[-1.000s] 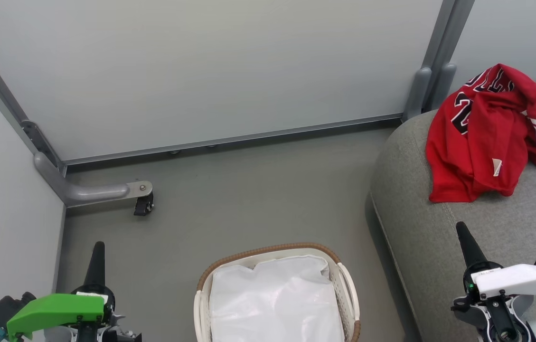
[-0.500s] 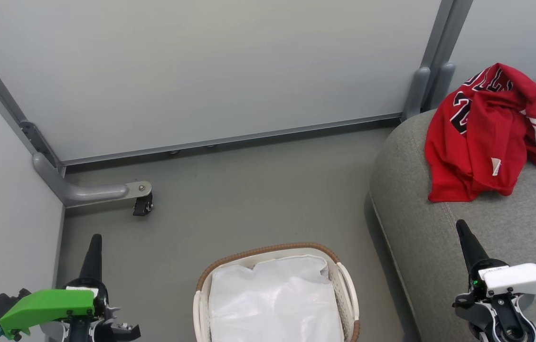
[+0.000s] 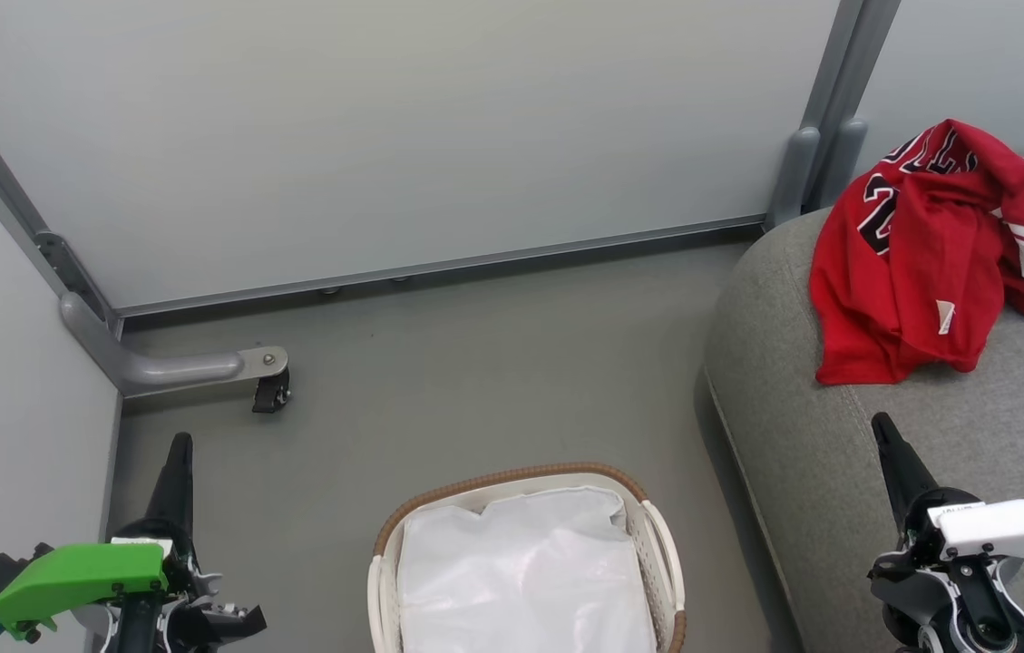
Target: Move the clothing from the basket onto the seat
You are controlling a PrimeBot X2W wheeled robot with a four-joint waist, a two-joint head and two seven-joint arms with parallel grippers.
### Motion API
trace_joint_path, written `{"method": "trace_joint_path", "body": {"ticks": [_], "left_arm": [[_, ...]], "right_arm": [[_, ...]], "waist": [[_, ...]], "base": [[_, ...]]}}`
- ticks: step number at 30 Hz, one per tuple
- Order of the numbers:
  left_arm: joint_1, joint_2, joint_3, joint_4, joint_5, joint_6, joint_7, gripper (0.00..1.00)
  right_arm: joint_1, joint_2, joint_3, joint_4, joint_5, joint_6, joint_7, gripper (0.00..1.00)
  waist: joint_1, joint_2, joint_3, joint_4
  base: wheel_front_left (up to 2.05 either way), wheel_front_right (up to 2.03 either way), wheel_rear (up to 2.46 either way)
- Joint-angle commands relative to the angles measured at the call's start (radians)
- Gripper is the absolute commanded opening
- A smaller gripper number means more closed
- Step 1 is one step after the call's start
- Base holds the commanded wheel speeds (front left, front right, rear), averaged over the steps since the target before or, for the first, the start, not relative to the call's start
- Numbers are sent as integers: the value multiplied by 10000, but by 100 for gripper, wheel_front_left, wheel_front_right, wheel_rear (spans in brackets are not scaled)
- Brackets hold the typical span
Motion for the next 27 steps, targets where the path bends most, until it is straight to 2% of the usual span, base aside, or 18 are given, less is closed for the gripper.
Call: {"method": "trace_joint_path", "body": {"ticks": [1,13,27], "left_arm": [[-150,64,69,-77,-222,-49,55,0],[-228,69,149,-146,-916,-49,269,0],[-218,69,143,-136,-900,-47,268,0]], "right_arm": [[-116,-62,-39,-67,228,4,73,0],[-125,-66,-87,-106,1027,4,273,0],[-123,-67,-83,-102,1003,4,280,0]], "waist": [[0,0,0,-3],[0,0,5,-28],[0,0,5,-29]], "base": [[0,0,0],[0,0,0],[0,0,0]]}}
